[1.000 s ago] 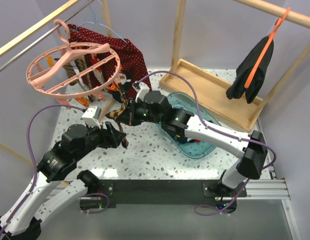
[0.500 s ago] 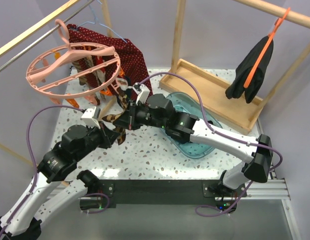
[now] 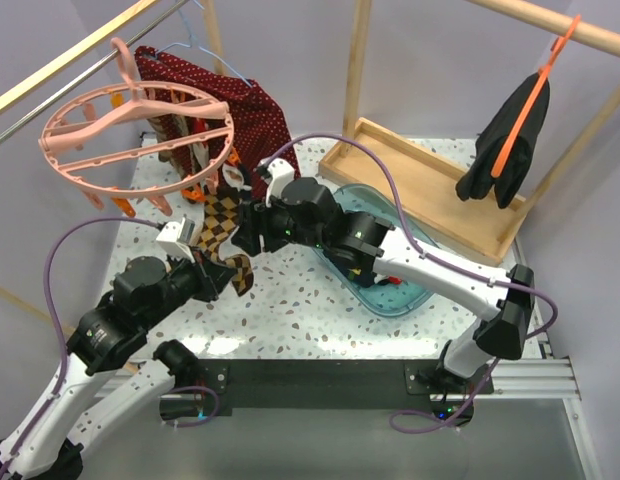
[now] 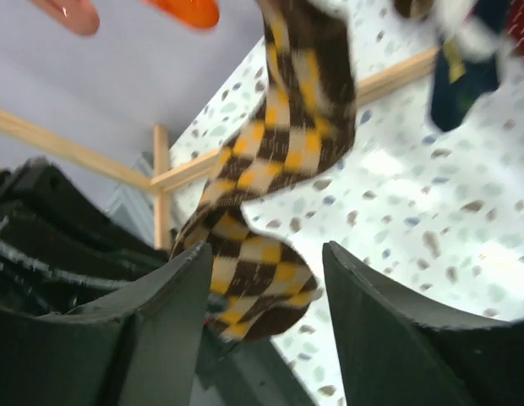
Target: Remove the socks clipped to the hanger
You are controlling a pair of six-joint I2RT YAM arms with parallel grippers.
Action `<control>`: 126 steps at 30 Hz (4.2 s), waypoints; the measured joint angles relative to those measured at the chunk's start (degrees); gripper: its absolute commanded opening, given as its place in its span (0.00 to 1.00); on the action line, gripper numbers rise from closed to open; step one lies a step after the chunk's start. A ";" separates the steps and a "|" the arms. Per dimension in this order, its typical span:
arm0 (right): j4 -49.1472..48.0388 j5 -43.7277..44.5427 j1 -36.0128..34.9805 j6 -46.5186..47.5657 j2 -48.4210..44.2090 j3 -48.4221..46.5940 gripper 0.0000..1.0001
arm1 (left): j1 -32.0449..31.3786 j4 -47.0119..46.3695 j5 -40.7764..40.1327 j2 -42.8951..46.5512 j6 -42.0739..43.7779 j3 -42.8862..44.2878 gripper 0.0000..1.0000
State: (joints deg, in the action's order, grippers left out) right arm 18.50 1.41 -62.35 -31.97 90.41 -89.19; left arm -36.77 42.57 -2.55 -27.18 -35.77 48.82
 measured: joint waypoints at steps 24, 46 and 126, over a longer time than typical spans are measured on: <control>1.99 -9.05 7.82 18.12 13.49 -23.74 0.72 | -0.02 0.00 3.54 0.37 1.11 0.00 0.00; 0.26 -10.29 8.15 21.42 17.22 -27.06 0.56 | 0.00 0.07 4.28 0.90 1.49 0.00 0.00; -5.84 -38.58 8.48 21.35 -12.24 18.18 0.89 | 0.00 -6.10 14.62 -0.81 1.97 0.00 0.00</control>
State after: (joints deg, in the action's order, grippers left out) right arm 12.67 -37.17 -53.87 -10.61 78.17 -71.00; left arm -36.77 36.47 12.08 -27.99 -33.80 48.82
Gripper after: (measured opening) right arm 0.902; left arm 0.030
